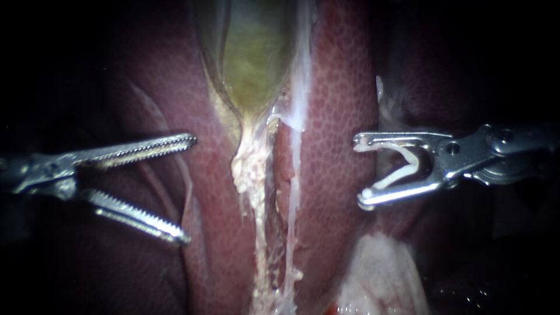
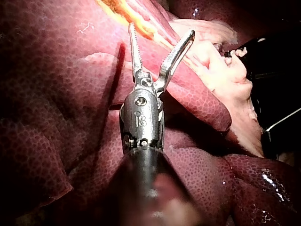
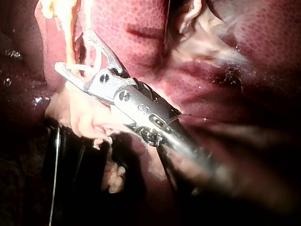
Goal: Grabbing gallbladder
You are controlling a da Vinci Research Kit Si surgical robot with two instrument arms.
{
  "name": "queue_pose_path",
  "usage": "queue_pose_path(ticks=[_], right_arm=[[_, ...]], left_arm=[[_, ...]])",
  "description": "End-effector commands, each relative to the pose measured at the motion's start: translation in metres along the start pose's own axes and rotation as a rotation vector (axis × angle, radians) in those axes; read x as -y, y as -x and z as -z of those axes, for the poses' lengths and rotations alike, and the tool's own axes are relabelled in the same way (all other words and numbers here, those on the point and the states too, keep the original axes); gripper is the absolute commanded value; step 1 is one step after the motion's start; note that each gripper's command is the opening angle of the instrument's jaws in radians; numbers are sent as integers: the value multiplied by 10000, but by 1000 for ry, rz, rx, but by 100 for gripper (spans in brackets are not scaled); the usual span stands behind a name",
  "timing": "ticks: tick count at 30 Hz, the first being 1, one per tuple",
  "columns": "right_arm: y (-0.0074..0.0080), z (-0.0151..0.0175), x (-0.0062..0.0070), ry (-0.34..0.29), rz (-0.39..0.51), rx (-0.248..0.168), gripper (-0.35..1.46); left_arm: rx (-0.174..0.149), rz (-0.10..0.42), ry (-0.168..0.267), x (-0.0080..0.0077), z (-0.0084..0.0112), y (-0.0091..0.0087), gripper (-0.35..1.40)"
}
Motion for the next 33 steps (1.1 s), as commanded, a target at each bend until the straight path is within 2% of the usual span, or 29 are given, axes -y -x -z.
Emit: queue_pose_path(ticks=[1, 11, 17, 18, 27, 30, 33], right_arm=[[0, 0, 0, 0, 0, 0, 60], [0, -1, 0, 0, 0, 0, 60], [0, -1, 0, 0, 0, 0, 60], [0, -1, 0, 0, 0, 0, 60], [0, -1, 0, 0, 0, 0, 60], [0, -1, 0, 0, 0, 0, 60], [-1, -2, 0, 0, 0, 0, 60]], left_arm=[[0, 1, 1, 0, -1, 0, 89], [-1, -2, 10, -15, -19, -14, 89], [-1, 57, 19, -20, -33, -27, 83], [0, 80, 21, -20, -37, -30, 79], [3, 186, 43, -21, -62, -40, 62], [6, 214, 58, -23, -68, -43, 59], [-2, 249, 97, -29, -72, -48, 52]])
